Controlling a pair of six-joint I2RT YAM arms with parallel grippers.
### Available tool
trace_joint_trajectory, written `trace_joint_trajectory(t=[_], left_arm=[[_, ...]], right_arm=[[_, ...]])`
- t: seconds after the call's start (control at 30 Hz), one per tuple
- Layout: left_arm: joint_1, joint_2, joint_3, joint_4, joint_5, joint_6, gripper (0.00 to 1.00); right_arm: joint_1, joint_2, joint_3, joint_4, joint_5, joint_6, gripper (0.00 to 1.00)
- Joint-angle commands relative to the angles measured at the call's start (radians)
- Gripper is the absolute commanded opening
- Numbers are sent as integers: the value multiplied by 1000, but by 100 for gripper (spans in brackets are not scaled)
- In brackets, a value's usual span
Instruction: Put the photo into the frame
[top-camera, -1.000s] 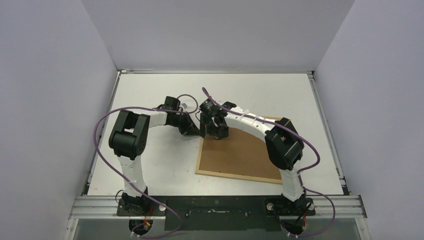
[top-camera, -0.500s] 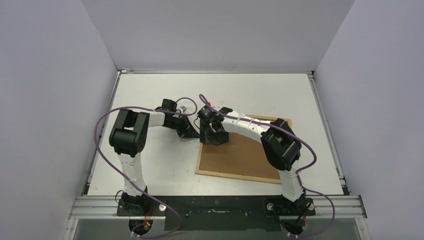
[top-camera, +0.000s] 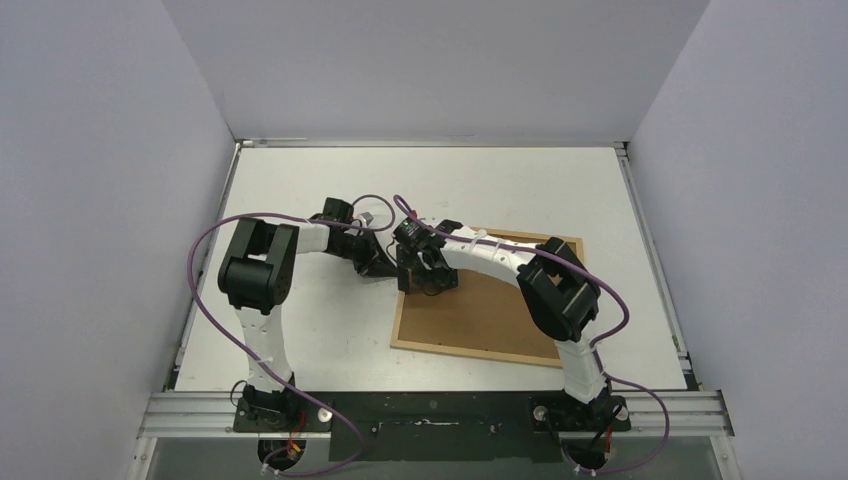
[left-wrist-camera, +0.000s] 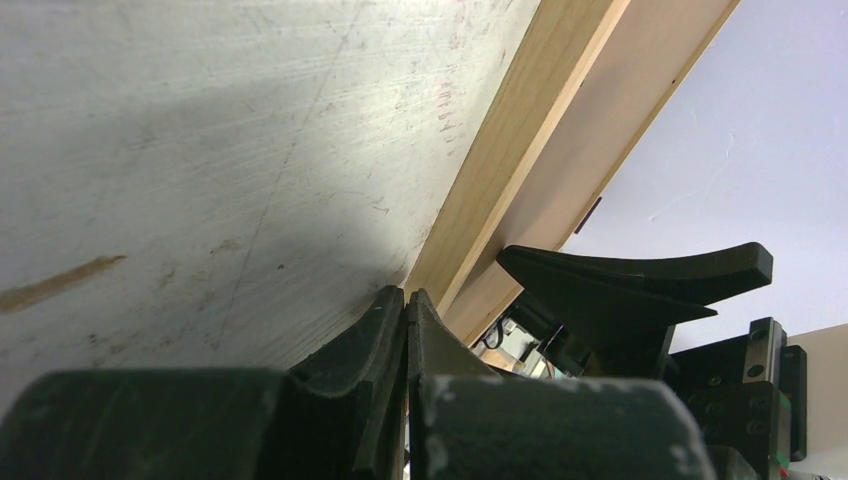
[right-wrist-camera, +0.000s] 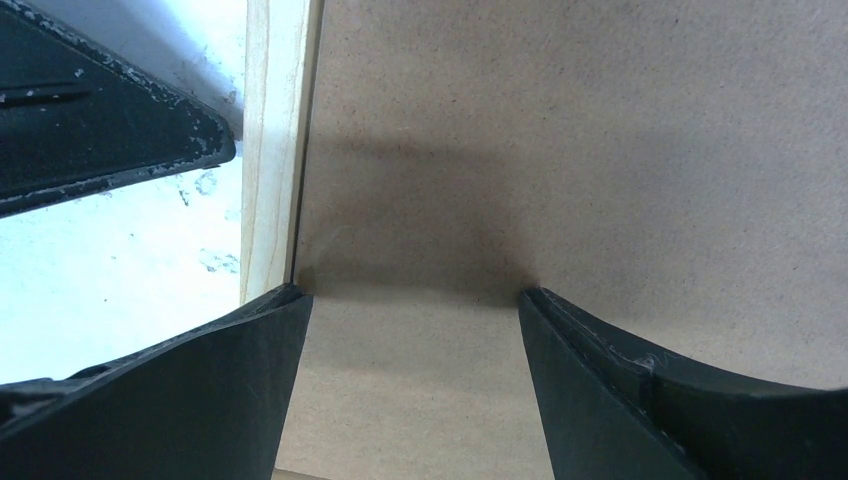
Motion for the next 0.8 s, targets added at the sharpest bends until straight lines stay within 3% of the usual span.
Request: trace_joint_trajectory(t=[0.0, 0.77], left_arm=[[7, 25, 4, -52, -80, 54, 0], [7, 41, 0, -64, -86, 67, 0]], right_arm=[[10, -4, -63, 80, -47, -17, 80], [27, 23, -158, 156, -74, -60, 84]])
